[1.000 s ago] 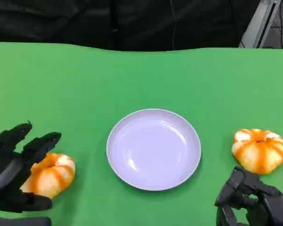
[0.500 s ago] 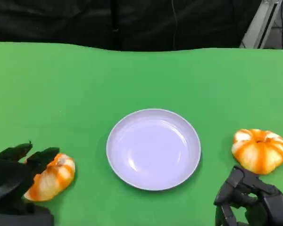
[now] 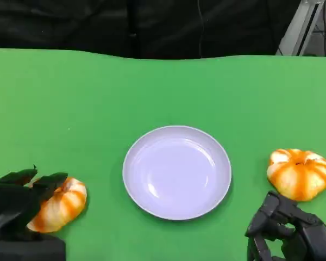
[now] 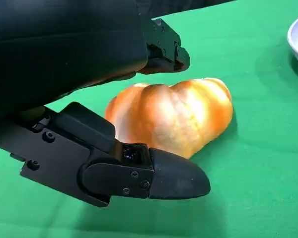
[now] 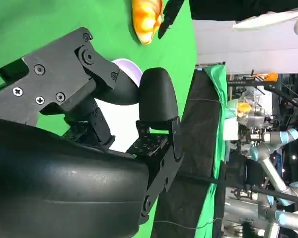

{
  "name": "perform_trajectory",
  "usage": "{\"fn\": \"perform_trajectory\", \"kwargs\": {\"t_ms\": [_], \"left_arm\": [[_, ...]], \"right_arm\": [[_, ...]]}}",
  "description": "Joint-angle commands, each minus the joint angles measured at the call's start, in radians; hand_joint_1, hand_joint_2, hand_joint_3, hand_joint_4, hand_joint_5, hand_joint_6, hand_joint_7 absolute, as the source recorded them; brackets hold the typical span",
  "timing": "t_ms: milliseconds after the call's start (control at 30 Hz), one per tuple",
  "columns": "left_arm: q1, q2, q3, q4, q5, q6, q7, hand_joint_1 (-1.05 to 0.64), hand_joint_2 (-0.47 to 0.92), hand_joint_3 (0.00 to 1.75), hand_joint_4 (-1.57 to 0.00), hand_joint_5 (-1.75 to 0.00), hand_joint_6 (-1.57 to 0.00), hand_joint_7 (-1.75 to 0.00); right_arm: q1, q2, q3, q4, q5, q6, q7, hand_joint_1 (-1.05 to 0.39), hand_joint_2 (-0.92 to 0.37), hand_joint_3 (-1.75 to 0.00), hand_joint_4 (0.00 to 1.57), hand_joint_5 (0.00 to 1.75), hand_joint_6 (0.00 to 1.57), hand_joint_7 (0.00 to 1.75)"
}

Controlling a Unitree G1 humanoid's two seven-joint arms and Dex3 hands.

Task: Grasp the bread from the table and place it into the plate.

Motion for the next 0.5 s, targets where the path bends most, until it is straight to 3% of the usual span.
{"fn": "perform_trajectory", "kwargs": {"t_ms": [33,500], "left_arm": [[-0.012,0.034,-0.011,0.008,-0.018,0.011,0.015,-1.05,0.92,0.45,-0.16,-0.02,-0.20,-0.02],[-0.016,0.047,-0.034,0.006,-0.037,0.023,0.024,-1.05,0.92,0.45,-0.17,-0.01,-0.21,-0.01]], "right_arm": [[0.005,-0.003,-0.003,-0.011,0.004,0.006,-0.006,-0.16,-0.61,-1.11,0.81,1.75,0.75,1.55],[0.005,-0.004,-0.002,-0.011,0.004,0.006,-0.007,-0.16,-0.61,-1.10,0.81,1.75,0.75,1.55]]}}
